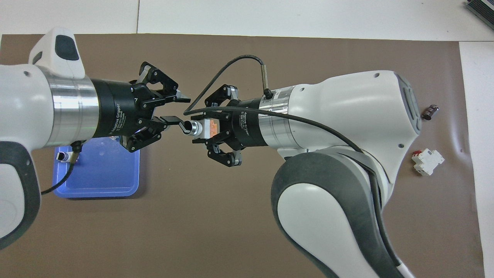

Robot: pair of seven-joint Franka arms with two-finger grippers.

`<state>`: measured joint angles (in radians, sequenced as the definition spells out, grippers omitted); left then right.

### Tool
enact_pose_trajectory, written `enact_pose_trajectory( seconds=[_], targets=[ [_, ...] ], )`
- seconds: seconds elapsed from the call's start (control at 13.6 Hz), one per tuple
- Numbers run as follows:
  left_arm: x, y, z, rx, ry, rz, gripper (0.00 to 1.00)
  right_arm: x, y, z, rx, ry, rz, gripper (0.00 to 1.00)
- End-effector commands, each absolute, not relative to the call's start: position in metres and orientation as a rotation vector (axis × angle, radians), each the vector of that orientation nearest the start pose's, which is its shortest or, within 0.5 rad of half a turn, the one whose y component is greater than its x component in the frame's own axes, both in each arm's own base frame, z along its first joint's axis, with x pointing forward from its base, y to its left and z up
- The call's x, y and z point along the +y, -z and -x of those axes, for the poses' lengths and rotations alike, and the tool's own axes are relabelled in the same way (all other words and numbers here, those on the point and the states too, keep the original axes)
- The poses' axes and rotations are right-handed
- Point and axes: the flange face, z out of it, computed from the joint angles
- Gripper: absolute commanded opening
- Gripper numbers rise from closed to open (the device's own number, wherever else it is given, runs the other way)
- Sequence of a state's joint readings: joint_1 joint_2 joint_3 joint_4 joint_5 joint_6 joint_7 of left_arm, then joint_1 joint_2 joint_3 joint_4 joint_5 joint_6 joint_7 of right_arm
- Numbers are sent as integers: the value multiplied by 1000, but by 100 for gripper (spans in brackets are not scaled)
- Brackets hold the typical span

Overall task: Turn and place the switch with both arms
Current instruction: 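Close the left gripper on the switch held by the right gripper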

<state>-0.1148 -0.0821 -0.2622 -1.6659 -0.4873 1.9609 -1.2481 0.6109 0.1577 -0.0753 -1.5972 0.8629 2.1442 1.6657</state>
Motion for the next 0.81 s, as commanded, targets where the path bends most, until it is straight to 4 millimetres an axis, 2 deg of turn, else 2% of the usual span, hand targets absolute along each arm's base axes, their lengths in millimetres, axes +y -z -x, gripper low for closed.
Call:
enact_pose_trajectory(
  seconds=[0.0,0.44,0.73],
  targets=[
    [-242,-667,-498,1204,104,-2298,38,360,-592,-540,1630,-678,1742,0],
    [-242,-671,-493,1195,125,-2354,36,362,-591,-539,1658,-658,1753,0],
    [-250,-671,-488,1175,141,-2373,37,362,-591,-538,1669,-650,1754,0]
  ],
)
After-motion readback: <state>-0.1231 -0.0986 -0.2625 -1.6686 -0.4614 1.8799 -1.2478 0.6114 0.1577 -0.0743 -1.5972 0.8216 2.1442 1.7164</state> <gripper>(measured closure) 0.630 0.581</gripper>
